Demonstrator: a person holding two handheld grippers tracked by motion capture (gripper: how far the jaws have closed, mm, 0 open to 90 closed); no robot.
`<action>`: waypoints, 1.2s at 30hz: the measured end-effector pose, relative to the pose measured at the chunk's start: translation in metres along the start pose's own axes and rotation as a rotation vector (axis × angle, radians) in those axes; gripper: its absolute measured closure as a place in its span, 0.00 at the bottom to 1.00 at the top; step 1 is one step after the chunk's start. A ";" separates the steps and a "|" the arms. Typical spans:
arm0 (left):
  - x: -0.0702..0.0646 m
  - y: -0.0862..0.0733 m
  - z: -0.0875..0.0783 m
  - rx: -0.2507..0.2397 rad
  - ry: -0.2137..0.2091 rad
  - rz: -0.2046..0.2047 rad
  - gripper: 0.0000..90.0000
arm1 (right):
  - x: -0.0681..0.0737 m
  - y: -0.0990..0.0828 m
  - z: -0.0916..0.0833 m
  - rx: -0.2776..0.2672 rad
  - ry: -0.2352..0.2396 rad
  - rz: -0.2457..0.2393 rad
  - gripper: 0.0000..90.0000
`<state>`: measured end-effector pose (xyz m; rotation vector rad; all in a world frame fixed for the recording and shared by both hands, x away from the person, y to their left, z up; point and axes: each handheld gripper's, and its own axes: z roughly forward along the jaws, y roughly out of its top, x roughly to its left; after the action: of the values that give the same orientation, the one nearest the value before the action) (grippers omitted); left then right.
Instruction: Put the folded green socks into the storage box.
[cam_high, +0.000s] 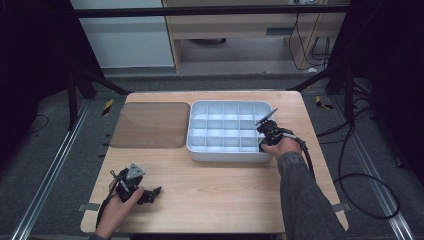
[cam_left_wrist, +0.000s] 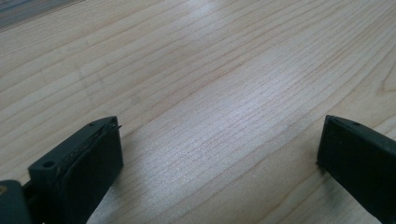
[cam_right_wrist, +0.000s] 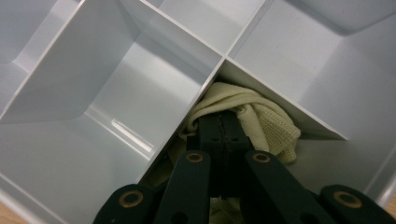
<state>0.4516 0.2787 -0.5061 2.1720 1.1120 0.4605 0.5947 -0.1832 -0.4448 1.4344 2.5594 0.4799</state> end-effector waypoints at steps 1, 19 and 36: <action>0.000 0.000 0.000 0.001 0.000 0.001 0.00 | 0.000 0.000 0.000 0.000 0.000 0.000 1.00; 0.000 0.000 0.000 0.000 -0.002 0.001 0.00 | -0.002 -0.002 -0.006 -0.018 -0.001 -0.006 1.00; 0.000 0.000 0.000 -0.005 -0.002 0.002 0.00 | -0.003 -0.006 -0.021 -0.048 -0.025 0.004 1.00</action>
<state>0.4514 0.2784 -0.5066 2.1684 1.1069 0.4618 0.5846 -0.1926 -0.4272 1.4203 2.5084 0.5167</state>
